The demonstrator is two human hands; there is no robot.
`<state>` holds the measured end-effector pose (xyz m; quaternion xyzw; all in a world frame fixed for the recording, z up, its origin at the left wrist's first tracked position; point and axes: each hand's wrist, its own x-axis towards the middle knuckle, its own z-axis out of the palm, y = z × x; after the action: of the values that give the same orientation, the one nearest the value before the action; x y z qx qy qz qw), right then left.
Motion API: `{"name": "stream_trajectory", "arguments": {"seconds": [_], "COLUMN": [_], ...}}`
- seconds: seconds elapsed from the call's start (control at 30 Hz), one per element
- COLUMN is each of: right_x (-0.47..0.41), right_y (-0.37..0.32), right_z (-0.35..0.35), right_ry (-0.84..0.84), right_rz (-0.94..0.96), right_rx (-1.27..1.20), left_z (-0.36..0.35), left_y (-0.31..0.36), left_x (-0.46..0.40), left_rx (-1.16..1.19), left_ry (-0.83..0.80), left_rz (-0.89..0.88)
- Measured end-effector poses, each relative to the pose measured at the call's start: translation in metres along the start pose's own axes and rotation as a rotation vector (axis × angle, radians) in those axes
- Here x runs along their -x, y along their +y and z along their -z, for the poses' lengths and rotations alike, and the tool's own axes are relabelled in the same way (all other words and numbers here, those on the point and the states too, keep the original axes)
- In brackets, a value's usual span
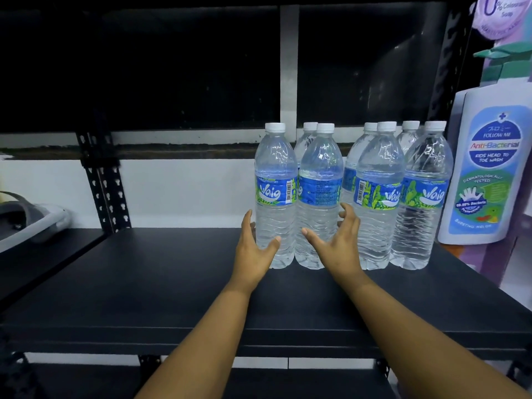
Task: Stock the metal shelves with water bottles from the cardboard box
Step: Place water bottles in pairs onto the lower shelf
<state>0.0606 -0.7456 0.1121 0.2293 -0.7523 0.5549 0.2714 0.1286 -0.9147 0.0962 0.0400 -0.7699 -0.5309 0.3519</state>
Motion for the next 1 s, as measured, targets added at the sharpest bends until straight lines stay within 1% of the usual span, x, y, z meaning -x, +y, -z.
{"name": "stream_trajectory", "arguments": {"seconds": [0.1, 0.23, 0.37, 0.47, 0.6, 0.77, 0.9, 1.0], "right_x": [0.000, 0.000, 0.001, 0.003, 0.003, 0.002, 0.003, 0.006], "right_y": [0.006, 0.013, 0.011, 0.011, 0.013, 0.011, 0.013, 0.015], "right_z": [-0.011, -0.012, -0.006, -0.006, -0.010, -0.013, -0.009, -0.008], "right_ry": [0.040, 0.050, 0.017, -0.004, 0.022, 0.069, 0.034, -0.006], "right_rz": [0.023, 0.039, 0.025, 0.004, 0.034, 0.097, 0.116, 0.115], "right_rx": [0.032, 0.050, -0.039, -0.096, -0.037, 0.085, 0.049, 0.001], "left_z": [0.001, -0.001, -0.001, -0.001, -0.002, -0.002, -0.003, -0.002], "left_y": [-0.002, -0.001, -0.002, -0.004, -0.004, 0.000, 0.004, 0.002], "left_x": [-0.001, -0.002, -0.003, -0.003, -0.001, 0.000, -0.001, -0.002], "left_rx": [0.022, 0.006, -0.036, -0.079, -0.045, 0.020, -0.010, -0.006], "left_ry": [-0.005, -0.036, 0.035, 0.067, 0.060, -0.035, 0.026, 0.027], "left_rz": [0.034, -0.010, -0.043, -0.035, -0.027, -0.039, -0.025, -0.020]}}
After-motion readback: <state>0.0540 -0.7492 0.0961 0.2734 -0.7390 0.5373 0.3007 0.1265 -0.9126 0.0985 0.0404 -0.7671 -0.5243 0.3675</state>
